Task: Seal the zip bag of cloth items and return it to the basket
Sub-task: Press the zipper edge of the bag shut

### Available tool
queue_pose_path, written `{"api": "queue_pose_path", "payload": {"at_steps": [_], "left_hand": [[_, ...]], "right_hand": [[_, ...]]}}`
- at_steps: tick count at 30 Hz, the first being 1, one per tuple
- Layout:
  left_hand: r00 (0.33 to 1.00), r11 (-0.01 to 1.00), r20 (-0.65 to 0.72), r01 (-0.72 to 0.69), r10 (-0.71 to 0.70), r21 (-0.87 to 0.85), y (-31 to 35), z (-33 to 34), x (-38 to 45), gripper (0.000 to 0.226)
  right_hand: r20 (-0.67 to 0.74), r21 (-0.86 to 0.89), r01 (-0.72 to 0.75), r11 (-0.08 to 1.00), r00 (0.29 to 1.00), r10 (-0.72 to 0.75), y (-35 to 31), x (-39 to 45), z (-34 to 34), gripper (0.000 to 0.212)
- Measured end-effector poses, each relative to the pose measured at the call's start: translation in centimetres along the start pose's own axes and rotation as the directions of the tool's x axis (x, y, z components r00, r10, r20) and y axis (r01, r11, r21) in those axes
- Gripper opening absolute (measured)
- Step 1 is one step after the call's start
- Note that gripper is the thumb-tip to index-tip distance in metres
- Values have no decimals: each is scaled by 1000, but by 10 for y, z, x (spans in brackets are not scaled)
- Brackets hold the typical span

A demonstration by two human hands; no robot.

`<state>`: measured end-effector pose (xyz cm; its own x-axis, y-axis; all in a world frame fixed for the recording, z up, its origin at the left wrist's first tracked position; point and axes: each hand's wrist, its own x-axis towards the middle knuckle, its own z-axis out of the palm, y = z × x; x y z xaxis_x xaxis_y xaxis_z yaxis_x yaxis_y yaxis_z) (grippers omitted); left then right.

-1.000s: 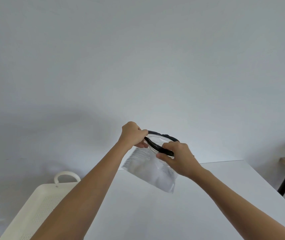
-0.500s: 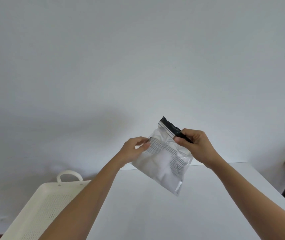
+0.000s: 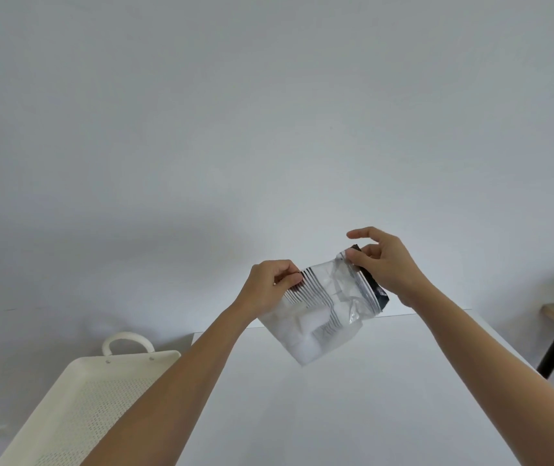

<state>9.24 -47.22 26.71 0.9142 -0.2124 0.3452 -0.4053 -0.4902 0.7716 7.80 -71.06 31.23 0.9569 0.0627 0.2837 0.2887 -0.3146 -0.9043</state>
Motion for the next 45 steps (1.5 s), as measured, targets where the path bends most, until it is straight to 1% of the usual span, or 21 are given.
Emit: {"api": "queue_pose_path", "payload": {"at_steps": [3, 5, 12, 18, 21, 25, 27, 29, 31, 35, 36, 39, 41, 43, 45], "left_hand": [[1000, 1000, -6, -6, 6, 5, 3, 1, 0, 13], [1000, 1000, -21, 2, -2, -9, 3, -1, -1, 13], [997, 995, -61, 48, -54, -85, -5, -11, -7, 13], [995, 988, -61, 72, -81, -134, -11, -15, -9, 14], [994, 986, -50, 94, -101, -135, -14, -17, -7, 13], [996, 985, 31, 90, -86, -149, -5, -14, -3, 5], [996, 981, 67, 67, -56, -180, 7, -8, 1, 13], [997, 973, 82, 31, -13, -229, 19, -2, 6, 15], [997, 960, 70, 6, 15, -279, 27, 2, 11, 14], [998, 943, 20, -51, 61, -330, 33, 2, 16, 12], [998, 938, 6, -59, 65, -343, 34, 0, 16, 12], [999, 911, -3, -35, 37, -410, 33, -7, 18, 12], [1000, 886, -6, -17, 16, -463, 32, -12, 19, 12], [1000, 855, -21, -12, 1, -518, 30, -16, 21, 12], [999, 807, -38, -10, -16, -590, 28, -20, 22, 13]], "right_hand": [[-54, -64, 19, 998, 998, -23, -3, 0, 0, 10], [-88, -82, 31, 996, 995, -38, -5, -1, -1, 7], [-180, -92, 44, 995, 982, -60, -7, 3, -13, 6], [-202, -104, 75, 992, 975, -95, -12, 5, -14, 7], [-178, -108, 110, 988, 976, -129, -17, 4, -9, 9], [-106, -112, 148, 983, 981, -160, -22, 5, 1, 13], [-55, -140, 170, 976, 982, -179, -24, 5, 10, 14], [-10, -145, 192, 971, 981, -196, -26, 6, 18, 14], [5, -127, 203, 971, 979, -204, -28, 6, 22, 14], [-15, -112, 215, 970, 976, -218, -29, 7, 18, 11], [-23, -127, 207, 970, 977, -212, -28, 6, 15, 13], [-56, -171, 180, 969, 980, -192, -20, 3, 1, 32], [-48, -181, 173, 968, 982, -184, -11, 1, -7, 40], [-9, -206, 161, 965, 986, -167, -2, -2, -13, 37], [36, -235, 161, 959, 987, -157, 7, -3, -17, 24]]}}
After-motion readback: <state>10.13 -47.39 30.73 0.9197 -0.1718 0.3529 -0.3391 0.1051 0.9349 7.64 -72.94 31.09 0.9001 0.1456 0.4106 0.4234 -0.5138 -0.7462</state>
